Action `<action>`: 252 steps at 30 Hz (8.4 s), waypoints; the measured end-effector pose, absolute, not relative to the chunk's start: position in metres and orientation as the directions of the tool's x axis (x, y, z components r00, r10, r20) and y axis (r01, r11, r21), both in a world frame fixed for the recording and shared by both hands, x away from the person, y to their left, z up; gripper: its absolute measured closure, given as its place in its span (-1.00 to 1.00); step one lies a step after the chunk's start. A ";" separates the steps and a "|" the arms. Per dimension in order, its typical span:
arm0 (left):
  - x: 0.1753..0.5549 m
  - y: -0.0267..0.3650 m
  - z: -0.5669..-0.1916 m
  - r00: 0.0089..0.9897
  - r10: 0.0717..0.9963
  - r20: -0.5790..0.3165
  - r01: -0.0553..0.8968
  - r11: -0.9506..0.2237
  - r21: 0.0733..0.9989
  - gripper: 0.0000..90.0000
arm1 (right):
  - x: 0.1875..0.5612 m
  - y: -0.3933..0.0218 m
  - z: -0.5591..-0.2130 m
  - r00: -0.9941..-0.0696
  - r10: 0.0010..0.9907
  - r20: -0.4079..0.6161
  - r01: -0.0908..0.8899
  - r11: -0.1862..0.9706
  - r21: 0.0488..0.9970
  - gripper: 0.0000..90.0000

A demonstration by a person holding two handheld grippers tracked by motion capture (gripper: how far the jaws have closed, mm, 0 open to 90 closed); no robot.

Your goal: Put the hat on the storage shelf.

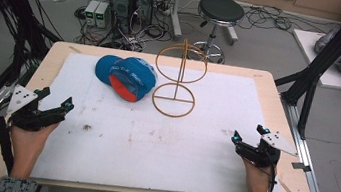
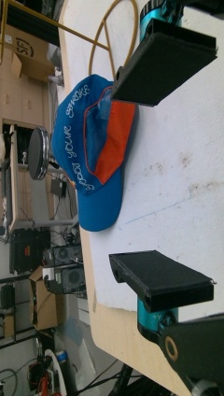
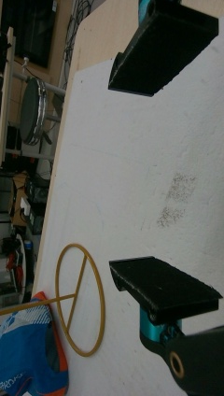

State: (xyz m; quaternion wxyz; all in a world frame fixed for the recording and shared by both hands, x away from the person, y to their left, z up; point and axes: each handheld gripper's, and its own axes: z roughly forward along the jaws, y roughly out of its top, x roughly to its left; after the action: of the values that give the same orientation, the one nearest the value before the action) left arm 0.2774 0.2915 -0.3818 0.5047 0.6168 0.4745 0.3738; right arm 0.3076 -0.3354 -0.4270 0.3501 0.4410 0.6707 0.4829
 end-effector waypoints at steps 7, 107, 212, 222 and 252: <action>0.279 0.289 -0.382 0.277 0.961 -0.005 0.209 -0.055 0.976 -0.58 | 0.306 -0.335 -0.427 -0.368 0.928 -0.056 0.260 0.161 0.952 -0.75; 0.458 0.145 -0.404 0.434 0.898 0.078 0.234 -0.196 0.952 -0.39 | 0.310 -0.336 -0.432 -0.393 0.918 -0.052 0.298 0.181 0.937 -0.75; 0.460 0.134 -0.170 0.359 0.926 0.117 -0.043 -0.109 0.993 0.99 | 0.309 -0.344 -0.435 -0.392 0.920 -0.032 0.316 0.167 0.934 -0.75; 0.455 0.110 -0.146 0.413 0.904 0.114 -0.086 -0.086 0.993 0.99 | 0.309 -0.345 -0.435 -0.389 0.921 -0.029 0.317 0.164 0.934 -0.75; 0.439 0.058 -0.173 0.530 0.809 0.253 -0.074 -0.254 0.964 0.99 | 0.311 -0.347 -0.436 -0.390 0.920 -0.023 0.334 0.165 0.928 -0.75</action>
State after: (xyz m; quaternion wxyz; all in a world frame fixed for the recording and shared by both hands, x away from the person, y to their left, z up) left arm 0.4389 0.0581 -0.1734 0.5482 0.6816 0.2696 0.4028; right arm 0.3107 -0.3465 -0.4362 0.3172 0.4519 0.6941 0.4619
